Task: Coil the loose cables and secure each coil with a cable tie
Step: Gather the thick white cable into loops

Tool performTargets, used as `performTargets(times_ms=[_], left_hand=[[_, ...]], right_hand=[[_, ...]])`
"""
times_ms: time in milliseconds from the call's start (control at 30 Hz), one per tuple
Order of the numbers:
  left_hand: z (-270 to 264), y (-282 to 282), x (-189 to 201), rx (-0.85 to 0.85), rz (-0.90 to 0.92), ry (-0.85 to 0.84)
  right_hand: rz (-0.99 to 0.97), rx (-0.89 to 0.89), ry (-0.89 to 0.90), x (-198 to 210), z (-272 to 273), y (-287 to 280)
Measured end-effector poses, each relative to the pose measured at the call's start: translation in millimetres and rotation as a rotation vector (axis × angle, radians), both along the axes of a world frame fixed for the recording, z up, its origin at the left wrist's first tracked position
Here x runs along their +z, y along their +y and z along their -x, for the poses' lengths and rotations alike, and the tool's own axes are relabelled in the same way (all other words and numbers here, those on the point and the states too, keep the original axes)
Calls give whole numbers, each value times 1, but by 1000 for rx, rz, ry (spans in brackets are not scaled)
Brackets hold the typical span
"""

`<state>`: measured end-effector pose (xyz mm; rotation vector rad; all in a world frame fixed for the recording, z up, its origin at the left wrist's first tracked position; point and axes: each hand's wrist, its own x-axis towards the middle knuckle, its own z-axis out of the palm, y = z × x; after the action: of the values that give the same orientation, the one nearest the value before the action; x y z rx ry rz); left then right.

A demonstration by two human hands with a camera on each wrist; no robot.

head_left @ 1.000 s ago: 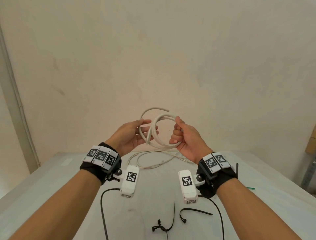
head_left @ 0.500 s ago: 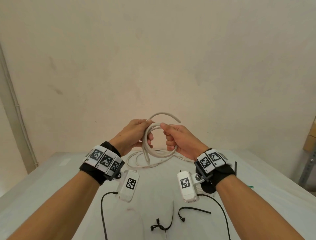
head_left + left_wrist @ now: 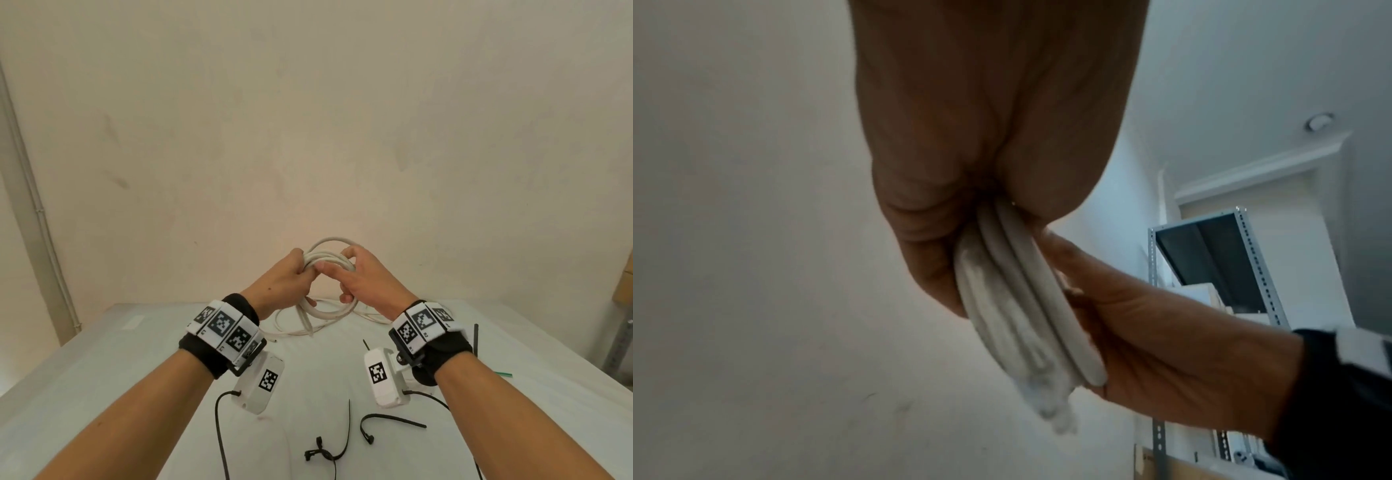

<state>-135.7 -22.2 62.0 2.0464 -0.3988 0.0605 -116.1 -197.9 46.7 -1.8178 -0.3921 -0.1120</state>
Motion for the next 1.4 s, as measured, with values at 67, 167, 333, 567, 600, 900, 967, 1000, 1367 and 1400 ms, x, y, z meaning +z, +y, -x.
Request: performTargets(times_ms=[67,167,333,567,600,900,967,1000,1367,1400], left_hand=[[-3,-1,-2,58,-43,-59],[-6,-1,-3,89,-84,-59],[-10,2,-3,102,-198,-65],[-10,9,9,-17,-363,-125],[-10,9,11,-26,-358,-139],[-17,14,12,-22,-18,-174],[-17,13,11,-36,65,-153],[-16,13,10,-45,105,-147],[-4,5,0,-179,619,2],[-2,1,-2,-182,672,6]], right_hand=[[35,-63,-17,-3,-1,1],[223,-204,-141,-9,-1,5],[475,-353,-403,-13,2,10],[795,-292,-598,-3,-7,7],[700,-177,-482,-1,-8,6],[300,-91,-230,7,3,11],[14,53,-97,7,5,11],[-117,119,-41,7,7,12],[-524,61,229,17,20,22],[-544,9,214,15,19,24]])
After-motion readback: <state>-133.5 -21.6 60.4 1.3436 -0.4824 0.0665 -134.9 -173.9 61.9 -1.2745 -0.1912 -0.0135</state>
